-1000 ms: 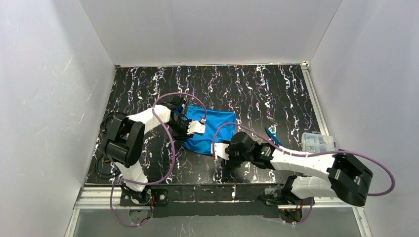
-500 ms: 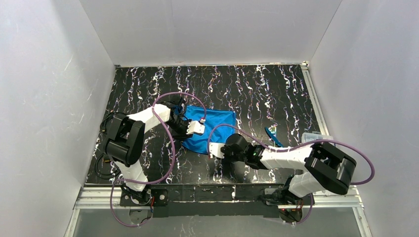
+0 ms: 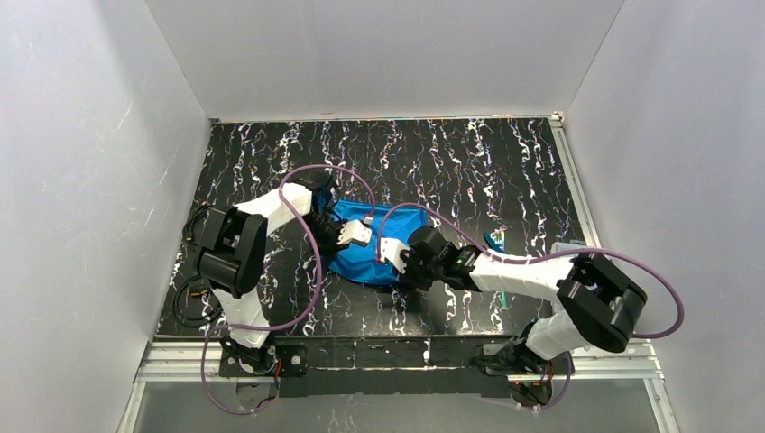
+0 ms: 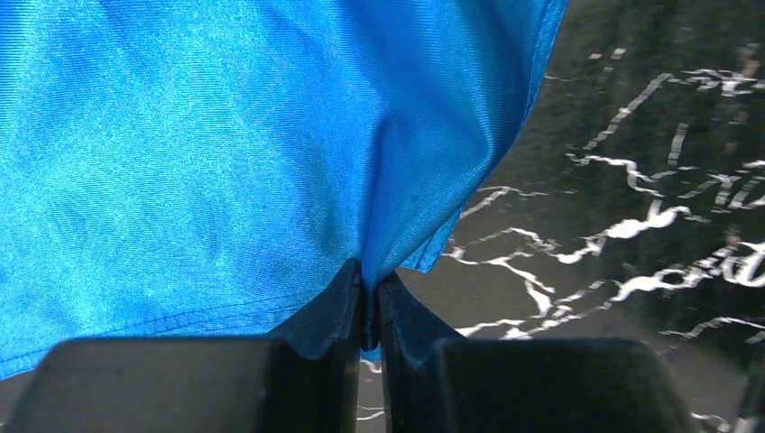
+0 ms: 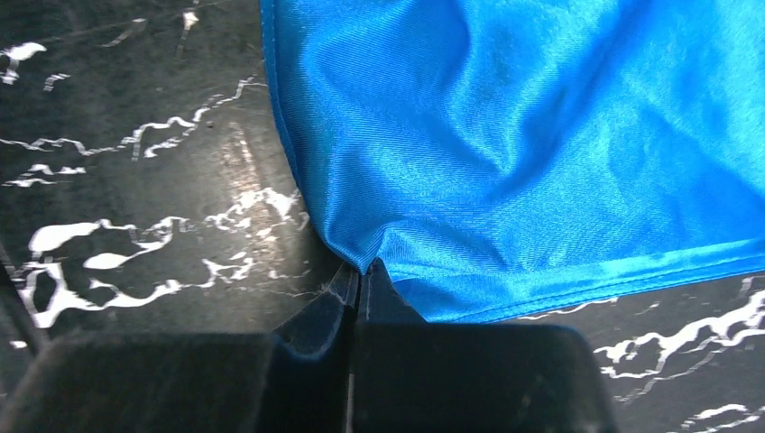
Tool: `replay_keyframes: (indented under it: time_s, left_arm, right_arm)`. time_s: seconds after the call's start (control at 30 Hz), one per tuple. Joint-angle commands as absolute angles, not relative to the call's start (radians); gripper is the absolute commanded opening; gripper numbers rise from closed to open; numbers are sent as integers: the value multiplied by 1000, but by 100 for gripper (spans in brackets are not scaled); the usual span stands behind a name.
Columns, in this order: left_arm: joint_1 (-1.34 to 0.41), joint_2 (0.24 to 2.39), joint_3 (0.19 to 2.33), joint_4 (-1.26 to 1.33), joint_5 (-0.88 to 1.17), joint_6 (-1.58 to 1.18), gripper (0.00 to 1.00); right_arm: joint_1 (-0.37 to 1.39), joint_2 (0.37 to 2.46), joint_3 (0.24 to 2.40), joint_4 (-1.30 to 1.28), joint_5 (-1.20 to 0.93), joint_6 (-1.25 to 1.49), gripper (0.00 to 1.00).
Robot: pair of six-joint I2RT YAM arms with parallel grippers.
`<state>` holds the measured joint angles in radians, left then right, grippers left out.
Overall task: Fold the napkin into a case and place the utensils inside
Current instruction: Pick up the lower triangle-folded napkin from the center of the board.
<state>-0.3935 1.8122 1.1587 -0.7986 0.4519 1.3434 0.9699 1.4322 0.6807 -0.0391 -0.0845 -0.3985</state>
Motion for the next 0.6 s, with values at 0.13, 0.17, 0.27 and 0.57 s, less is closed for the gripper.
replay_keyframes:
  time_s: [0.13, 0.17, 0.27, 0.57]
  left_arm:
    - [-381, 1791, 1209, -1139, 562, 1369, 0]
    - [-376, 1799, 1221, -1167, 575, 1371, 0]
    - [-366, 1843, 1266, -1247, 584, 1378, 0]
    - [-326, 1957, 1357, -1339, 569, 1371, 0]
  right_arm:
    - [955, 1442, 846, -290, -211, -159, 1]
    - [945, 1461, 866, -313, -247, -138, 1]
    - [903, 1525, 908, -341, -404, -70, 1]
    - [655, 1615, 928, -263, -819, 98, 1]
